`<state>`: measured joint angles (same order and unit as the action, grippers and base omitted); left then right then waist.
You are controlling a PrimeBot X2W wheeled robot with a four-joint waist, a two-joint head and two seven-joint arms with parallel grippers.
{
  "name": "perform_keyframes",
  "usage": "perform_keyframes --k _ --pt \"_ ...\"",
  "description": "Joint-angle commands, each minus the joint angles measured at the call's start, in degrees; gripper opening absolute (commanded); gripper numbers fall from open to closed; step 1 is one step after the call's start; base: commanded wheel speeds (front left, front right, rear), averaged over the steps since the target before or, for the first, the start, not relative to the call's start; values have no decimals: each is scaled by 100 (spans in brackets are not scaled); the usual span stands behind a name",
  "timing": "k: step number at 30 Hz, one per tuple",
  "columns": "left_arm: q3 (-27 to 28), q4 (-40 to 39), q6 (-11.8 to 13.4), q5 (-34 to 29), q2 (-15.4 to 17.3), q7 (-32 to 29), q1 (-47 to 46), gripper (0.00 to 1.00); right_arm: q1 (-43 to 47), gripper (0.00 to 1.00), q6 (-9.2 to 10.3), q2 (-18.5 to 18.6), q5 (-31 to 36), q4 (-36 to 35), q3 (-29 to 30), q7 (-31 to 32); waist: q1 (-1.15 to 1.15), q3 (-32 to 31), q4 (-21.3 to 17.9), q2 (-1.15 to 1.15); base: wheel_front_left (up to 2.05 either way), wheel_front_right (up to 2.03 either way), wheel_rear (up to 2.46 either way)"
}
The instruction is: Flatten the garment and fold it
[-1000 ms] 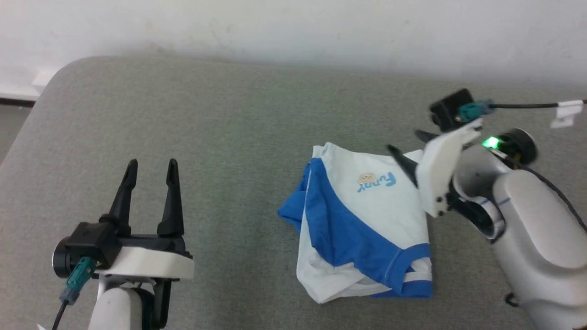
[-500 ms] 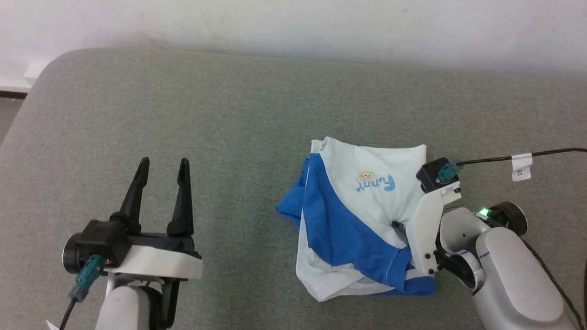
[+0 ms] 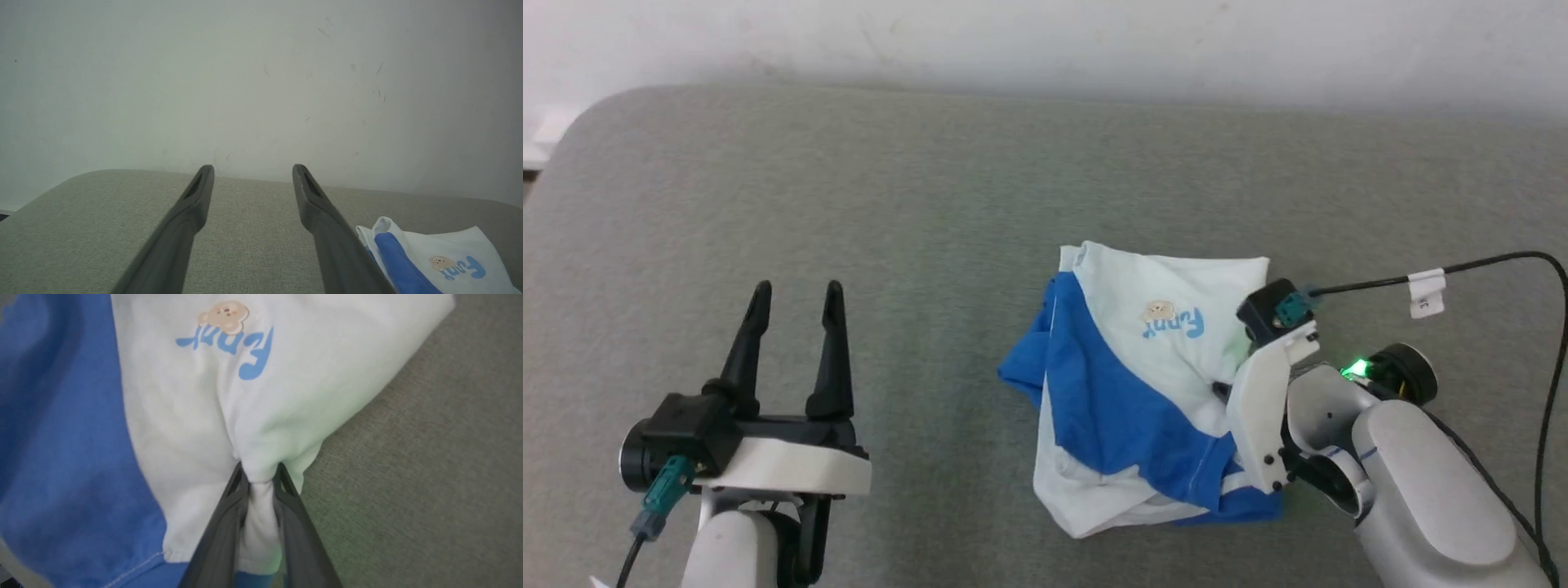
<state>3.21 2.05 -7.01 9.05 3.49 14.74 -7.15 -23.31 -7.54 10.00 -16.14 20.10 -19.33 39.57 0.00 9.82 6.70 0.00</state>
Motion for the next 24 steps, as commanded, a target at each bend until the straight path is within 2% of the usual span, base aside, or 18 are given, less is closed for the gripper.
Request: perform_keyframes --k 1,7,11,16,24 --pt "21 -57 -19 -38 -3 26 13 100 2 0 5 132 -100 -9 -126 26 0 -16 -534 0 0 0 0" --pt "184 -305 19 -52 18 26 36 100 -480 0 5 784 -636 -400 -894 117 0 233 -1587 0 0 0 0" --pt "277 -505 46 -107 76 26 -3 100 -913 0 5 1296 -849 -419 -1267 120 0 493 -2137 0 0 0 0" --pt "319 -700 63 -178 177 26 -78 100 -1412 0 5 1740 -918 -175 -1419 -74 0 839 -2520 0 0 0 0" --pt "347 -973 105 -280 388 -52 -265 100 -2029 0 5 2222 -729 402 -1321 -515 0 1449 -2737 0 0 0 0"
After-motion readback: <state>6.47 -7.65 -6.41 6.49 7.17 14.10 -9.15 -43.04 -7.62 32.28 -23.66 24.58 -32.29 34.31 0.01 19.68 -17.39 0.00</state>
